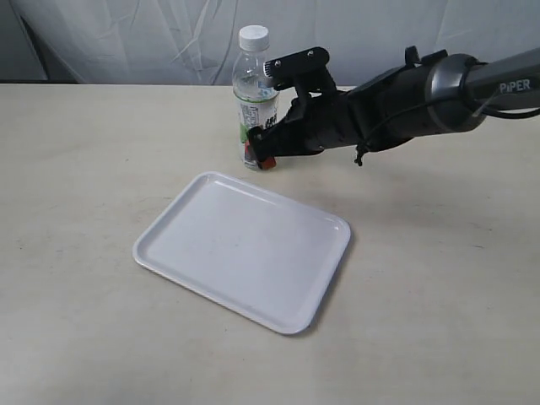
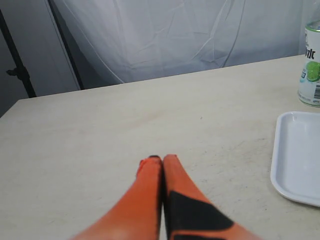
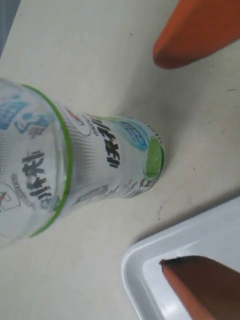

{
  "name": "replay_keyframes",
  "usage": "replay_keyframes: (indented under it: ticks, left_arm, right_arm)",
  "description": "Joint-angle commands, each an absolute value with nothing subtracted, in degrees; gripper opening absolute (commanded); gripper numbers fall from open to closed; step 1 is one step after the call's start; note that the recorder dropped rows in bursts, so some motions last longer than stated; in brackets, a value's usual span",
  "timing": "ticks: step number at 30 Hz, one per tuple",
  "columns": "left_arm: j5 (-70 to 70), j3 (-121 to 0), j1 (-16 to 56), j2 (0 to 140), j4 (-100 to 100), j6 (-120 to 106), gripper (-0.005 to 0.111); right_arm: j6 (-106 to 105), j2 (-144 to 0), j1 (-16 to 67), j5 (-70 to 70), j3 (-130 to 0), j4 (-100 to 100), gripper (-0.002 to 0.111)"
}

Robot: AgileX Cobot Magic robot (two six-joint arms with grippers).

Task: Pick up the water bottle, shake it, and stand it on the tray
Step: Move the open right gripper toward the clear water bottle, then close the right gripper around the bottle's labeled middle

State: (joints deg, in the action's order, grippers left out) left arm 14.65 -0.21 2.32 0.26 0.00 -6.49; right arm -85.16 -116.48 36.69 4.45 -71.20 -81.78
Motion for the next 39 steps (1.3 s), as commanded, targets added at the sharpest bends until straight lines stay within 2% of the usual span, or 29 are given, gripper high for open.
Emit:
replay_keyframes:
  ticks: [1,10,33,34,36,37,39]
  left_arm:
    - [14.11,0.0,2.34,0.0,0.0,-6.48,0.0]
    - [14.11,0.0,2.34,0.0,0.0,-6.48,0.0]
    - [14.11,0.0,2.34,0.0,0.0,-6.48,0.0]
    - [14.11,0.0,2.34,0.0,0.0,-6.48,0.0]
    - [14.11,0.0,2.34,0.0,0.0,-6.48,0.0]
    - [14.11,0.0,2.34,0.0,0.0,-6.48,0.0]
    - [14.11,0.0,2.34,0.0,0.0,-6.48,0.0]
  right_arm:
    - [-85.62,-118.93,36.78,5.74,-74.01,-79.97,0.104]
    - [-85.74,-120.48,39.43,1.69,-77.79,-80.01,0.104]
    - [-85.85,-123.96,39.43,0.61,-83.23,-80.17,0.104]
    - [-85.85,-123.96,39.43,0.58,-83.23,-80.17,0.103]
    - [-85.85,-123.96,39.43,0.49,-83.23,-80.17,0.092]
    - [-85.85,-123.96,39.43,0.49,-83.23,-80.17,0.081]
    - [-85.85,-123.96,39.43,1.74,-83.23,-80.27,0.053]
